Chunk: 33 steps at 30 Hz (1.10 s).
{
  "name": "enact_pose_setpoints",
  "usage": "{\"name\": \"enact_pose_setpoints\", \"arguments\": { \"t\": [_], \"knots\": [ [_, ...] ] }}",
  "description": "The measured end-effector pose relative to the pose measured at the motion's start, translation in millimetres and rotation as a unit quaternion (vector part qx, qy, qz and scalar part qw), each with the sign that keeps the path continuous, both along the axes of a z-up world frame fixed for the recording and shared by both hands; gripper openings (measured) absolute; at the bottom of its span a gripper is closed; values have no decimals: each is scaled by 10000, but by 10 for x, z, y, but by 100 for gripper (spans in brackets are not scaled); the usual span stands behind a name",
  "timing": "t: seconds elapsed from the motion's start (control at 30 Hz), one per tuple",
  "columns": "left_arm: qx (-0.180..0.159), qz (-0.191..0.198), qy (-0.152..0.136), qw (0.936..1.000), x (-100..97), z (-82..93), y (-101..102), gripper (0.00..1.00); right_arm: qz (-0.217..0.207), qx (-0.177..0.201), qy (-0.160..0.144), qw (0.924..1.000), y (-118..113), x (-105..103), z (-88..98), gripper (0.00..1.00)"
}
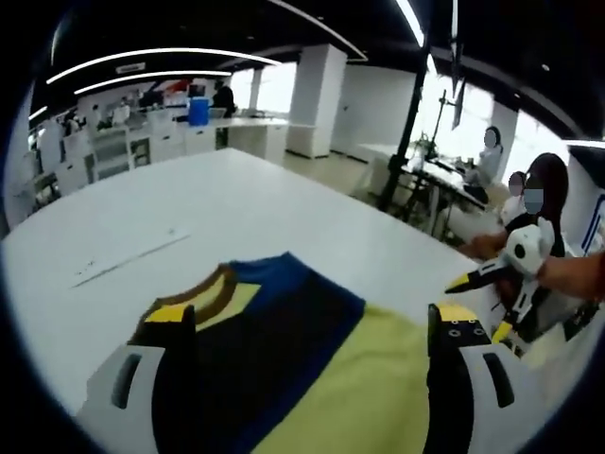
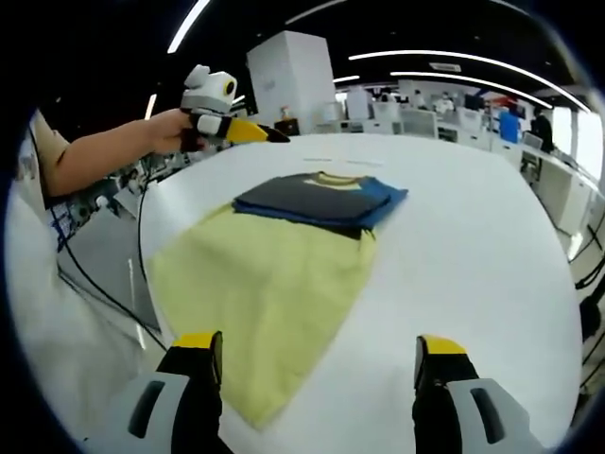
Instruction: Fold the garment on the visible template until the final outline fits inside the template.
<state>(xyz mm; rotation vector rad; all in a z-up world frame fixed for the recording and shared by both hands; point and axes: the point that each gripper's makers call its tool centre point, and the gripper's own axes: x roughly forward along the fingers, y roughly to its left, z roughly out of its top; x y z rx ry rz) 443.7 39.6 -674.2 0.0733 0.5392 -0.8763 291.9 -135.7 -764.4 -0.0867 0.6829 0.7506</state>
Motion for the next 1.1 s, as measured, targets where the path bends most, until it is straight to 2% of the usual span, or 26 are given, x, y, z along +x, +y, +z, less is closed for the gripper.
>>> {"name": "enact_pose_setpoints", "arguments": {
  "t": [0.4, 0.63, 0.8, 1.1],
  "knots": [
    [-251, 467, 8, 9986, -149, 58, 462, 99, 143, -21, -52, 9999, 69, 40, 59, 82],
    [-292, 654, 79, 9974, -298, 14, 661, 96, 178, -14, -43, 9998, 103, 51, 58, 82],
    [-328, 755, 79, 9966, -349, -11, 832, 90, 183, -14, -56, 9998, 123, 66, 65, 82],
    [-286, 941, 211, 9949, -569, -143, 1040, 88, 245, -31, -60, 9997, 198, 66, 75, 82]
  ]
}}
